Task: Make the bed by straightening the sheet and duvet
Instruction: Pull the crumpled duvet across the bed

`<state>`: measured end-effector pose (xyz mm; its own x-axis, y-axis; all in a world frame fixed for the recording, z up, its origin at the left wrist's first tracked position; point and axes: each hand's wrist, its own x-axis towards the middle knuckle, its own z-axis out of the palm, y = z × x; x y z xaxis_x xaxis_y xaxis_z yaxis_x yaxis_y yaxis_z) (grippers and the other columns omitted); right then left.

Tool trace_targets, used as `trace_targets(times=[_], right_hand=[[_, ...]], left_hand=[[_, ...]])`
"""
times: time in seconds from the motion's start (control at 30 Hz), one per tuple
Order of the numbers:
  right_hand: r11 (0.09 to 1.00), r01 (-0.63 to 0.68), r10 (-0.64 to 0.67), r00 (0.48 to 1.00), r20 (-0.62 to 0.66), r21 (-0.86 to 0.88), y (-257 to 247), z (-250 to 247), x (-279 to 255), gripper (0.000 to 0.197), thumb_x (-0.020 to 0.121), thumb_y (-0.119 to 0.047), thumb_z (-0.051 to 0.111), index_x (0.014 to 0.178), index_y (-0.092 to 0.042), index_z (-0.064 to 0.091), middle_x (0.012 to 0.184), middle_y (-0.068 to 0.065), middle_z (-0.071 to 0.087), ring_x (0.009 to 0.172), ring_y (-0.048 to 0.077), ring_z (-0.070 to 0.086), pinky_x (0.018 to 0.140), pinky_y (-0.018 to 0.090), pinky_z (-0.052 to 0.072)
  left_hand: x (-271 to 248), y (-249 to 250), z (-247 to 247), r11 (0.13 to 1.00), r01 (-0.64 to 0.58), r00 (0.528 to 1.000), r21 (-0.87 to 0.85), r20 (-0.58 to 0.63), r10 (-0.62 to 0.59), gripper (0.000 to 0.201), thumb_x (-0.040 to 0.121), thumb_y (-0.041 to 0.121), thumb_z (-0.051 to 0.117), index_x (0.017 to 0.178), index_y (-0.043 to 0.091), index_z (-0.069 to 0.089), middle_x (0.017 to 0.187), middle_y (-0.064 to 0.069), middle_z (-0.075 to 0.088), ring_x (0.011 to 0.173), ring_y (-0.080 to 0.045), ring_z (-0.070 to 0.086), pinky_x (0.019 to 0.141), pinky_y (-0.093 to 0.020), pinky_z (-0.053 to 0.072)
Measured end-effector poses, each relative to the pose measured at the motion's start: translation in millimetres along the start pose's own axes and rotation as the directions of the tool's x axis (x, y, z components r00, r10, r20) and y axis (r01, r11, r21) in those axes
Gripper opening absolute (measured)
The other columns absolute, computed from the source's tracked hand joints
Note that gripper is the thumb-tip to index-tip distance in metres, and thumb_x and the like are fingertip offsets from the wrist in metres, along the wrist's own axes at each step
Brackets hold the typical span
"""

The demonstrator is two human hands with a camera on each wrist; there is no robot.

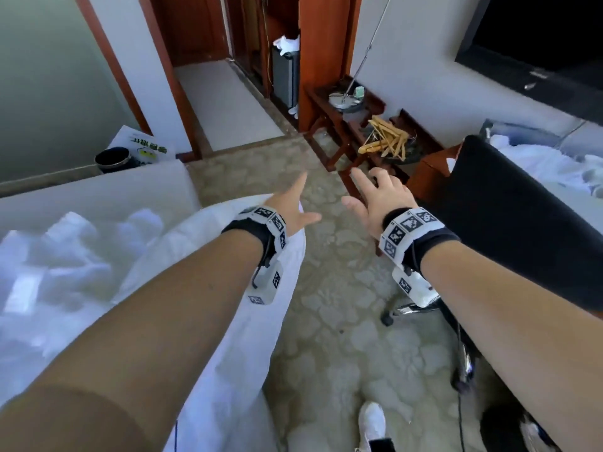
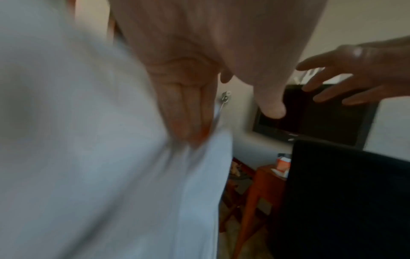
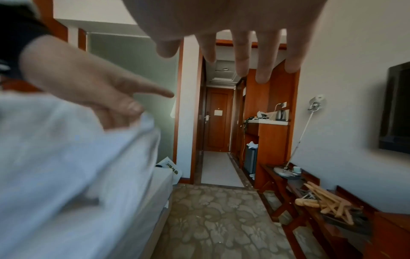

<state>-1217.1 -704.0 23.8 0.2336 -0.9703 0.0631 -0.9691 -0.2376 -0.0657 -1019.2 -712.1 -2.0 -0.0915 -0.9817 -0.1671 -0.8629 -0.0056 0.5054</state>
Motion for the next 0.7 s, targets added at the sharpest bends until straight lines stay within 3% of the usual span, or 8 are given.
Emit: trace_targets(times=[0.07, 0.17, 0.27, 0.33, 0.47, 0.63, 0.7], right_hand=[[0.998, 0.067, -0.067, 0.997, 0.044, -0.002, 11.2, 21.6, 37.8, 0.063, 0.093, -0.060, 0.023, 0.148, -0.030, 0.013, 0.149, 0.010, 0.025, 0.131, 0.034, 0.032, 0.108, 0.047, 0.030], [0.980, 0.197, -0.200, 0.970, 0.141, 0.037, 13.7, 38.1, 91.2, 0.063, 0.093, -0.060, 0.023, 0.148, -0.031, 0.012, 0.151, 0.010, 0.022, 0.132, 0.034, 0.032, 0.108, 0.048, 0.031], [0.930, 0.362, -0.369, 0.911, 0.185, 0.068, 1.6, 49.5, 118.0, 0.064, 0.094, -0.060, 0.023, 0.149, -0.031, 0.010, 0.153, 0.007, 0.020, 0.135, 0.031, 0.029, 0.108, 0.045, 0.030], [0.881, 0.463, -0.472, 0.859, 0.196, 0.092, -16.2, 49.4, 137.8, 0.063, 0.095, -0.060, 0.023, 0.150, -0.031, 0.010, 0.153, 0.006, 0.018, 0.136, 0.030, 0.028, 0.107, 0.043, 0.029], [0.756, 0.637, -0.654, 0.735, 0.180, 0.150, -86.9, 49.7, 159.9, 0.063, 0.094, -0.060, 0.024, 0.149, -0.031, 0.012, 0.153, 0.006, 0.018, 0.135, 0.031, 0.029, 0.106, 0.045, 0.033], [0.474, 0.846, -0.880, 0.459, 0.119, 0.245, -194.7, 33.5, 129.1, 0.061, 0.096, -0.053, 0.032, 0.149, -0.027, 0.015, 0.151, 0.008, 0.016, 0.135, 0.030, 0.026, 0.107, 0.041, 0.031], [0.365, 0.890, -0.931, 0.358, 0.075, 0.272, -225.8, 25.0, 116.4, 0.061, 0.096, -0.052, 0.034, 0.149, -0.025, 0.017, 0.149, 0.009, 0.021, 0.132, 0.031, 0.029, 0.105, 0.041, 0.032]], left_hand=[[15.9, -15.9, 17.2, 0.994, 0.112, 0.994, -0.011, 0.006, -0.112, 0.090, 0.087, 0.049, 0.059, 0.151, 0.033, -0.003, 0.147, -0.005, 0.043, 0.120, -0.027, 0.053, 0.091, -0.034, 0.046], [37.9, -37.6, 17.8, 0.963, 0.270, 0.962, 0.022, -0.058, -0.268, 0.081, 0.090, 0.048, 0.056, 0.150, 0.033, 0.003, 0.139, -0.011, 0.051, 0.118, -0.032, 0.055, 0.095, -0.040, 0.047], [40.9, -55.4, 15.8, 0.919, 0.391, 0.915, 0.051, -0.126, -0.382, 0.072, 0.091, 0.047, 0.054, 0.147, 0.034, 0.011, 0.124, -0.014, 0.060, 0.105, -0.033, 0.060, 0.089, -0.043, 0.050], [30.7, -68.8, 10.6, 0.874, 0.483, 0.865, 0.047, -0.180, -0.468, 0.072, 0.092, 0.044, 0.053, 0.149, 0.032, 0.011, 0.124, -0.011, 0.061, 0.107, -0.033, 0.059, 0.089, -0.043, 0.049], [-28.6, -118.2, -1.0, 0.710, 0.704, 0.683, -0.018, -0.254, -0.684, 0.074, 0.089, 0.054, 0.051, 0.150, 0.033, 0.013, 0.131, -0.008, 0.057, 0.119, -0.033, 0.053, 0.097, -0.044, 0.045], [-139.4, -165.1, -20.0, 0.447, 0.883, 0.384, -0.143, -0.328, -0.863, 0.076, 0.091, 0.053, 0.048, 0.151, 0.027, 0.009, 0.133, -0.010, 0.056, 0.121, -0.032, 0.052, 0.098, -0.043, 0.044], [-169.5, -174.0, -26.1, 0.371, 0.912, 0.296, -0.174, -0.349, -0.889, 0.075, 0.091, 0.054, 0.048, 0.151, 0.029, 0.010, 0.130, -0.009, 0.058, 0.119, -0.032, 0.053, 0.095, -0.043, 0.047]])
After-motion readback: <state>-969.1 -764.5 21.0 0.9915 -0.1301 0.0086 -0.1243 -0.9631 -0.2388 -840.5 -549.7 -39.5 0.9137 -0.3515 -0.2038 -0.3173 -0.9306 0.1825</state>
